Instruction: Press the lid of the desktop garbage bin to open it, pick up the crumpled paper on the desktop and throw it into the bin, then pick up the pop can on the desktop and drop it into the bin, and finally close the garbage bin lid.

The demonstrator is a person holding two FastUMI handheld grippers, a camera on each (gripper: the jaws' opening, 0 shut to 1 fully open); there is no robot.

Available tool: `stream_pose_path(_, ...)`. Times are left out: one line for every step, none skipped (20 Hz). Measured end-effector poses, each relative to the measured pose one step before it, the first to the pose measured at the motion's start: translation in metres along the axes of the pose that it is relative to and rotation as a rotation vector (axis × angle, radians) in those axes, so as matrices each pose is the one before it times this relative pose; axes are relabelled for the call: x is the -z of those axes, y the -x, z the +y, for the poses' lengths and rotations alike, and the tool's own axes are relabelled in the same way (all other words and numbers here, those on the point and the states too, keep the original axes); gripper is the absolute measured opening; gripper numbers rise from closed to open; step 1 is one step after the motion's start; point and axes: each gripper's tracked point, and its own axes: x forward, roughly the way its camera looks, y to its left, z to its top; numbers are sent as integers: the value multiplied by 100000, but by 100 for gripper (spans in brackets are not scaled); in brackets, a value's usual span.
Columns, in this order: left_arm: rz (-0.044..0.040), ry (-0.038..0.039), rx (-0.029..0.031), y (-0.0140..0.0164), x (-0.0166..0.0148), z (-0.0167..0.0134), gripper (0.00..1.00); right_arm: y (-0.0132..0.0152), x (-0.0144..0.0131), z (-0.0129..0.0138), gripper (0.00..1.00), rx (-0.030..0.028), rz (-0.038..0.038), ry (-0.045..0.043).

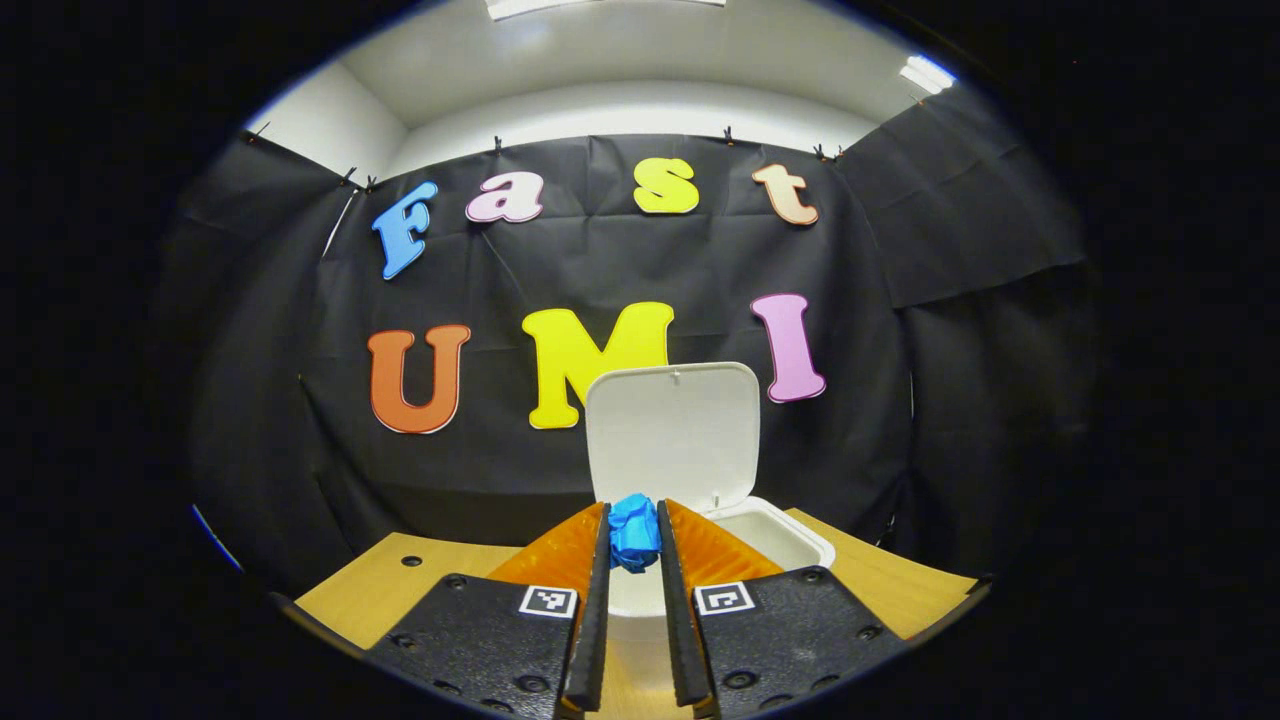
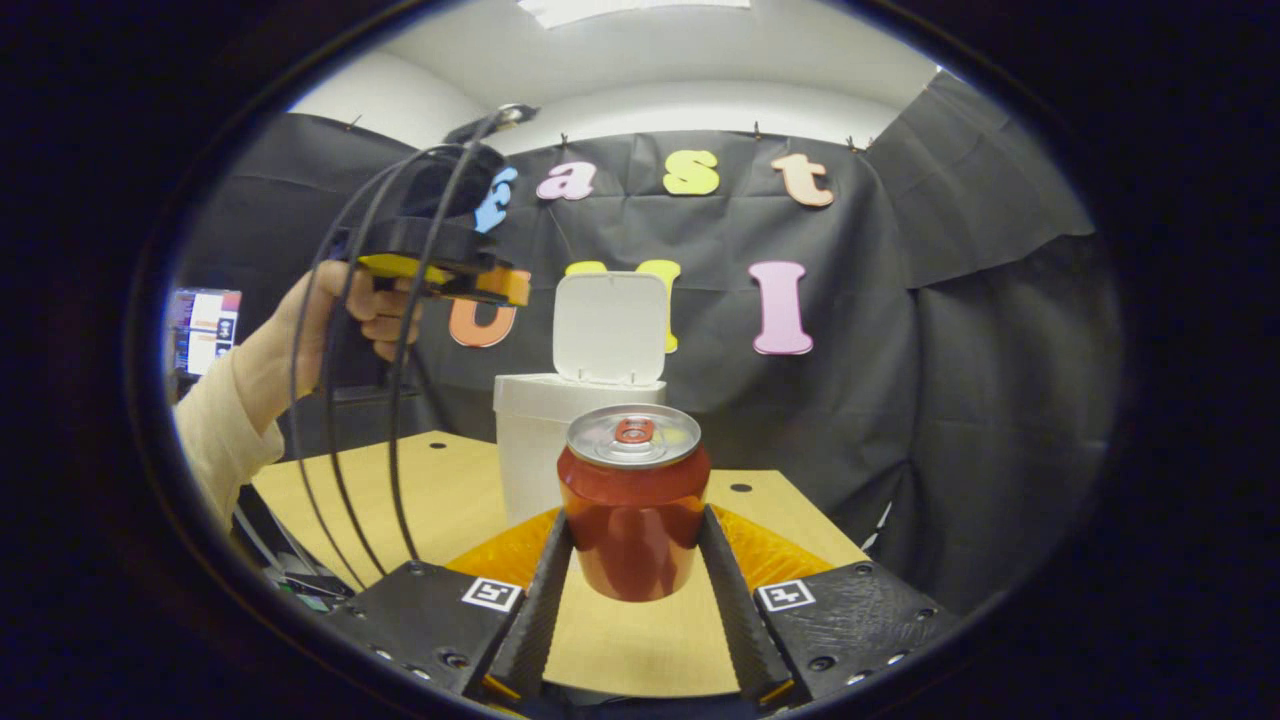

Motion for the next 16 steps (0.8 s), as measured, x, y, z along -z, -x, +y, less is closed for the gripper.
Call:
stream_pose_path(-350, 1325, 1737, -1008, -88, -1074, 29, -158, 60, -20, 70, -581, 71, -514)
stream_pose_path(-419, 1892, 3037, -1254, 225, -985, 31, -53, 278, -97, 71, -414, 336, -576)
stream_pose_path(1036, 1107, 1411, -1146, 580, -541, 29, -91, 30, -144, 71, -161, -122, -379)
stream_pose_path(615, 207, -797, -1057, 339, 146, 29, -97, 98, -369, 71, 346, -157, -765)
stream_pose_path(302, -360, -1840, -918, 276, 328, 33, -46, 156, -312, 70, 188, -59, -768)
stream_pose_path(695, -424, -1462, -805, 319, 186, 29, -243, 348, -309, 71, -179, 258, -827)
stream_pose_path(973, 475, 189, -766, 587, -275, 30, -201, 187, -323, 72, -254, 788, -562)
stream_pose_path(1024, 790, -868, -471, 480, -47, 30, -296, 409, -387, 72, 356, 902, -691)
stream_pose_path(981, 1132, -477, -472, 450, 56, 30, -254, 199, -370, 71, 563, 634, -954)
stream_pose_path(1176, 606, 239, -346, 503, -266, 30, -281, 175, -288, 71, 413, 681, -845)
stream_pose_path(727, 475, 9, -207, 426, -126, 30, -167, 392, -277, 71, 396, 813, -593)
stream_pose_path(284, 381, -626, -194, 204, -24, 30, -56, 322, -195, 70, 461, 594, -488)
stream_pose_path(689, 399, -687, -178, 321, 152, 30, -34, 153, -100, 70, 283, 373, -159)
stream_pose_path(1047, -91, 293, -36, 467, -190, 30, 63, 180, -77, 71, 231, 28, 11)
stream_pose_path(980, 371, 986, -107, 291, -493, 32, 6, 17, 25, 70, 173, -92, 103)
stream_pose_path(1492, 553, 1037, 48, 368, -282, 31, 24, -21, 163, 70, -169, -291, 78)
